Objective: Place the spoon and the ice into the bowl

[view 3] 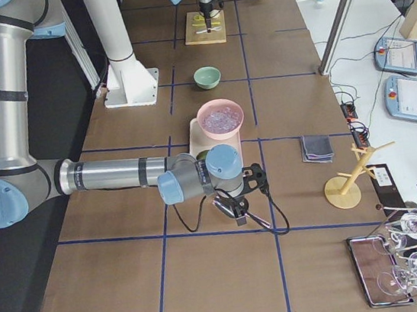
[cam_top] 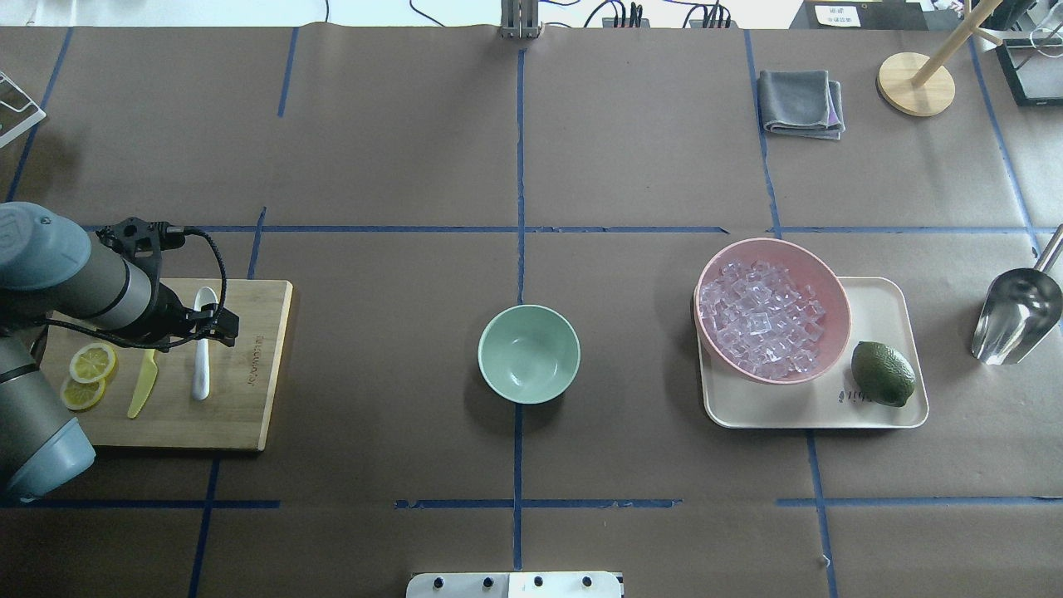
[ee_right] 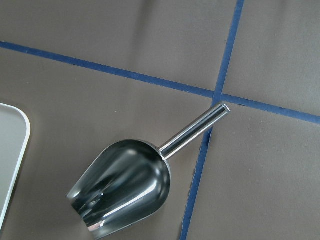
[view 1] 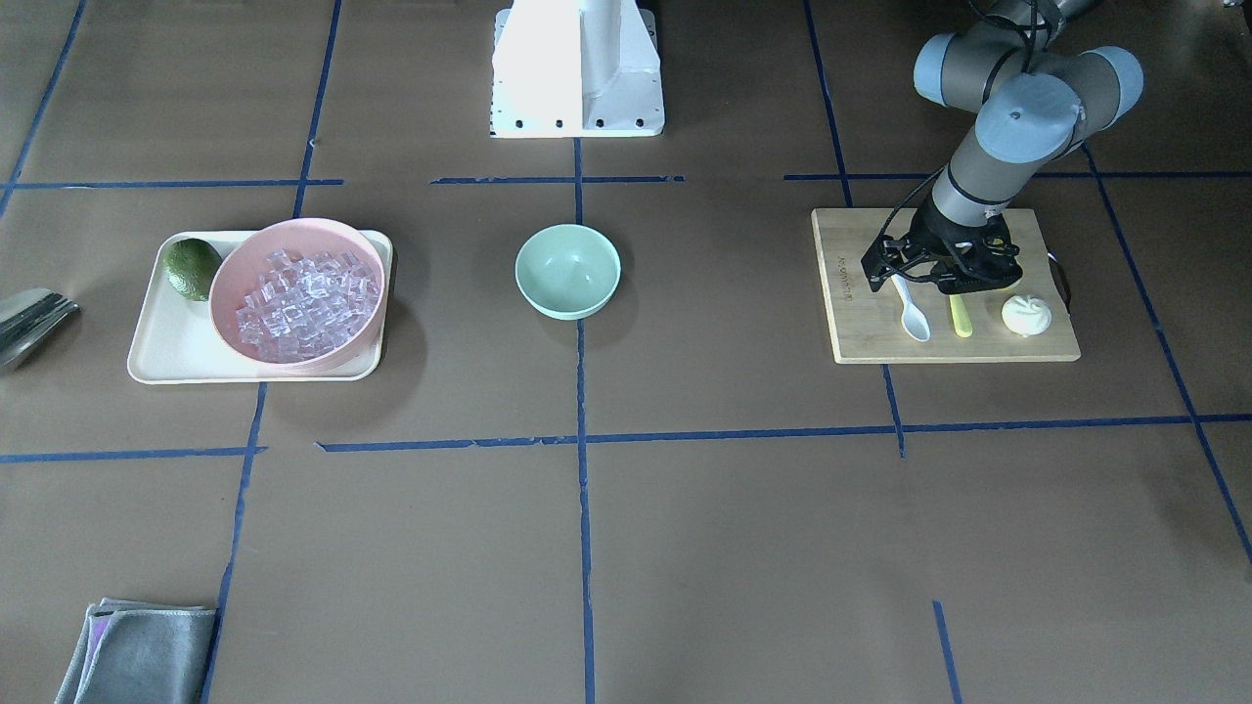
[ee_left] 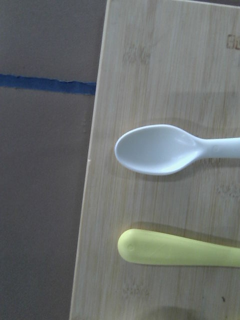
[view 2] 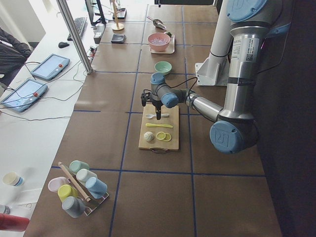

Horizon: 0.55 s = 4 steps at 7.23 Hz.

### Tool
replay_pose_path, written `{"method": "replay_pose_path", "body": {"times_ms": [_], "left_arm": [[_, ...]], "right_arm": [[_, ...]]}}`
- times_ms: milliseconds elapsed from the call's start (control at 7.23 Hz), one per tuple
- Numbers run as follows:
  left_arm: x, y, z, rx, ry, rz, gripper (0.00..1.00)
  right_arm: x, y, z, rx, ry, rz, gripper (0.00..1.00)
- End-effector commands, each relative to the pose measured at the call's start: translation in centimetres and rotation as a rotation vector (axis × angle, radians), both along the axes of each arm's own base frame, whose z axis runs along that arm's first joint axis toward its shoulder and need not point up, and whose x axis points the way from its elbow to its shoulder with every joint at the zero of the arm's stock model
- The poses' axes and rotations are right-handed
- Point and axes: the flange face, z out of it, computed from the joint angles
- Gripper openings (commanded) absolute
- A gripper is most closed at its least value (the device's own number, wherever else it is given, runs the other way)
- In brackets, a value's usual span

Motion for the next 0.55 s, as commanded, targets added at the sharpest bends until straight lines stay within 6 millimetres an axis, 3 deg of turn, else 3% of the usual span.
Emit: {"method": "replay_pose_path", "body": {"times_ms": [0,415], "left_arm": [[0.13,-0.05,0.07,-0.003,-0.001,0.001,0.51],[0.18,-0.08,0.4,-0.006,-0.006,0.005,0.51]], "right_arm": [[0.0,0.0,0.01,0.0,0.0,0.0,1.0],[-0.01,0.0,0.0,0.0,-0.001,0.0,1.0]]}}
